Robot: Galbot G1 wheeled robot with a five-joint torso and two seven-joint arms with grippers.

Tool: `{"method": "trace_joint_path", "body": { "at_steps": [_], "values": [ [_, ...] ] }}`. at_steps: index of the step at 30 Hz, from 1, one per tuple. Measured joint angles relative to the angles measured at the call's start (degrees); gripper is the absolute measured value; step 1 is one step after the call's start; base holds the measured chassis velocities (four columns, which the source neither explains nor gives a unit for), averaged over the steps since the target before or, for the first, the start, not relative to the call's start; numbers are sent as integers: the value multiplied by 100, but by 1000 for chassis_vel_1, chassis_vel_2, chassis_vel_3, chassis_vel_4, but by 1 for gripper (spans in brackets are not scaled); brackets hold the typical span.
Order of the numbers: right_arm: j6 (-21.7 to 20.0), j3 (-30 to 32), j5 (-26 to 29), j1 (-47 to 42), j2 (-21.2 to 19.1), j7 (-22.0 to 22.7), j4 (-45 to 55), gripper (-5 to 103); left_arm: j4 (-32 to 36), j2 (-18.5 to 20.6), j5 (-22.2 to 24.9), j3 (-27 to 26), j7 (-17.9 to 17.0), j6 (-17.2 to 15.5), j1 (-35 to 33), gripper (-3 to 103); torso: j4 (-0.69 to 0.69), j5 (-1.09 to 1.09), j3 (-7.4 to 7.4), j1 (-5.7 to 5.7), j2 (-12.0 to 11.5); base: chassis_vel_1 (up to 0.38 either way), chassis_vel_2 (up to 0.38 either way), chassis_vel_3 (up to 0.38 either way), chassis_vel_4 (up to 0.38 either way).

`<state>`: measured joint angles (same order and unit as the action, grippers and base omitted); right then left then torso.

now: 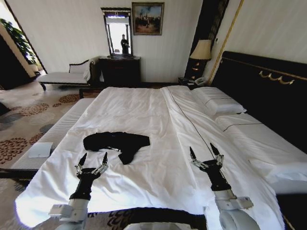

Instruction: Fold the clothes on the bed.

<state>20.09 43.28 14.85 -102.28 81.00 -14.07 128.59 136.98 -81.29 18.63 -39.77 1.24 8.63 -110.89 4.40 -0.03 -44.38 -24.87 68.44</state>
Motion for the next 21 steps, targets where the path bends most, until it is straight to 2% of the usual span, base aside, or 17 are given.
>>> {"method": "trace_joint_path", "body": {
  "at_steps": [9, 21],
  "values": [
    [-100, -21, -154, 1, 112, -5, -46, 100, -373, 81, 271, -82, -18, 141, 79, 100, 0, -2, 0, 0, 0, 0, 0, 0, 0],
    [96, -10, -138, 62, 167, -33, -221, 100, -401, 113, 265, -30, -2, 34, 272, 100, 0, -1, -1, -2, -1, -27, 64, 32, -72]
  ]
}}
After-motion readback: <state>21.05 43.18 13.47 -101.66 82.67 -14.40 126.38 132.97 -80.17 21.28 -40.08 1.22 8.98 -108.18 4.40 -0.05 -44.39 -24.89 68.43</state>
